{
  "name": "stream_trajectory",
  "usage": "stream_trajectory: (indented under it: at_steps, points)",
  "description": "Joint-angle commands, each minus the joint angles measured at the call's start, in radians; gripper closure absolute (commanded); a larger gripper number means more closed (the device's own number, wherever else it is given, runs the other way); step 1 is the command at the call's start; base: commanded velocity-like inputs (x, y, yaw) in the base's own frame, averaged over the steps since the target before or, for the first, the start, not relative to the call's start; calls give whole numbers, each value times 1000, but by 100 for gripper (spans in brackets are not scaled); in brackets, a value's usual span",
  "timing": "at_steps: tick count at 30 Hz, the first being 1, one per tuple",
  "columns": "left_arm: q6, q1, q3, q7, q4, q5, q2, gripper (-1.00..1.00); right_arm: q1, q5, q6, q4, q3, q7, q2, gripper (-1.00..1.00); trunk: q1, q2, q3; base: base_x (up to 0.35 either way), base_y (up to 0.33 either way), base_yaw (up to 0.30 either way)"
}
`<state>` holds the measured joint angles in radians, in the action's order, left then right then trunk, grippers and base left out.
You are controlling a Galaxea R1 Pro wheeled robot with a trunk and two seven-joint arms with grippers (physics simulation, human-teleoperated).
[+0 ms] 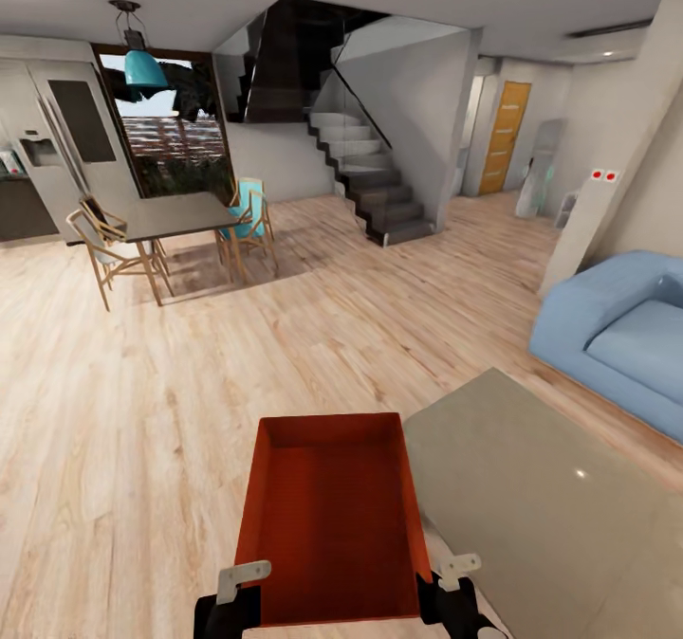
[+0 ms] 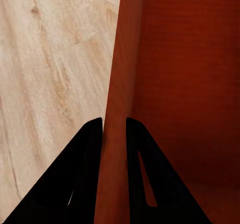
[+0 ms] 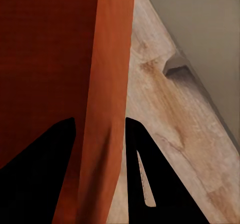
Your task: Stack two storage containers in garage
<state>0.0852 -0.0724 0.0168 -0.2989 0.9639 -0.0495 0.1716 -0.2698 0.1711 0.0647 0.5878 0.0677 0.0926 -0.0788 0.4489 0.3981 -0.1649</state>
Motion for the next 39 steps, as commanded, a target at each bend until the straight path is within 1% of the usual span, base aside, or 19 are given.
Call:
stream_trajectory:
  at_steps: [1,12,27,39]
  points:
    - [8,-1,-3,-11,4,-16,3,100,0,7,3,0,4,16,-17,100,1,2,-2,306,132,257]
    - [8,-1,-3,-11,4,-16,3,100,1,6,3,0,5,16,-17,100,1,2,-2,306,132,41]
    - [8,-1,-3,-11,4,-16,3,100,0,7,3,0,5,16,-16,100,1,2,-2,306,132,253]
    - [8,-1,-3,-11,4,-16,3,100,0,6,3,0,4,16,-16,100,1,2,-2,306,132,15]
